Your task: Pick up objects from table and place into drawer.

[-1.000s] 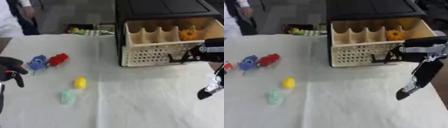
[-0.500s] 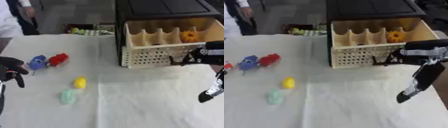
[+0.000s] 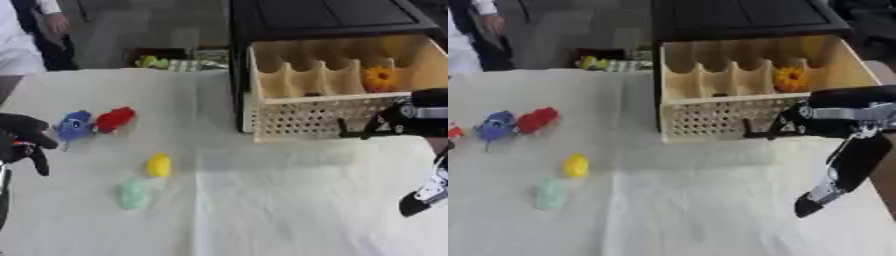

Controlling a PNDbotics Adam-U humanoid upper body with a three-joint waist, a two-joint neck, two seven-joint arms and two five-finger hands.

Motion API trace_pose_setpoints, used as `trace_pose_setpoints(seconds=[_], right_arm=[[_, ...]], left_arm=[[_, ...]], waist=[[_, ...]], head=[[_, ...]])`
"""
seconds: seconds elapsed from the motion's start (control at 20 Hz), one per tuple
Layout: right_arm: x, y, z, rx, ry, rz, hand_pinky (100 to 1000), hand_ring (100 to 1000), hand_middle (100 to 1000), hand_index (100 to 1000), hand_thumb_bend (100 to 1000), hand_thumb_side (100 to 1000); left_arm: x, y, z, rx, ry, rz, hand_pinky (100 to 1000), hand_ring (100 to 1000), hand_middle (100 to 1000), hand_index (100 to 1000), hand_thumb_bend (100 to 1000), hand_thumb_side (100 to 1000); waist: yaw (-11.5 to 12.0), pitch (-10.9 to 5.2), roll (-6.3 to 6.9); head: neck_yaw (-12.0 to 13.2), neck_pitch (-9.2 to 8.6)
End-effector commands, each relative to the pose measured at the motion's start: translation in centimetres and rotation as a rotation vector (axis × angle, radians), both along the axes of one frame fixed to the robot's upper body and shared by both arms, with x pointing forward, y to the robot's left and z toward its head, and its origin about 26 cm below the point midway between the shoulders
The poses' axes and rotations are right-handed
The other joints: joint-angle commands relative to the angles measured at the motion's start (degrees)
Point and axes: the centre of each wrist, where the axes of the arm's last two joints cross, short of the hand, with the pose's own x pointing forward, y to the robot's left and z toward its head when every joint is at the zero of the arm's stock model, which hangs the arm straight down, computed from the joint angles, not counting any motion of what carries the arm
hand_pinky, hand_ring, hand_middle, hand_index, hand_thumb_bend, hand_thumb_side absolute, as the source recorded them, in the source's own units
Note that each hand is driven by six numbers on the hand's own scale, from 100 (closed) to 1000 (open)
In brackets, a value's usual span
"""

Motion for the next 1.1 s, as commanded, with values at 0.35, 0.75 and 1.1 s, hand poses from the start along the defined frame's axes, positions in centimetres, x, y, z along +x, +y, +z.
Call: trace_pose_setpoints(seconds=[0.35, 0.75, 1.1], right_arm=[[-1.19, 0.34, 0.87, -0.029, -0.014, 0.017, 100, 100, 100, 809, 834, 449], [-1.38, 0.50, 1.39, -0.018, -0.114, 0.022, 100, 100, 100, 888, 831, 479], [-1.42, 0.26, 1.10, -0.017, -0.146, 0.047, 100, 100, 100, 889, 837, 481]], left_arm=[[-0.16, 0.18, 0.61, 0.009, -0.017, -0.002, 267, 518, 580, 649, 100, 727], [-0.17, 0.14, 0.55, 0.009, -0.013, -0.004, 266, 520, 581, 650, 100, 727], [-0.16, 0.14, 0.57, 0.008, -0.013, -0.004, 265, 520, 581, 649, 100, 728]], waist=[[-0.1, -0.78, -0.07], [0.1, -0.84, -0.06], [0.0, -0.83, -0.09]], head=[[-0.1, -0.21], [-0.1, -0.08], [0.0, 0.12]])
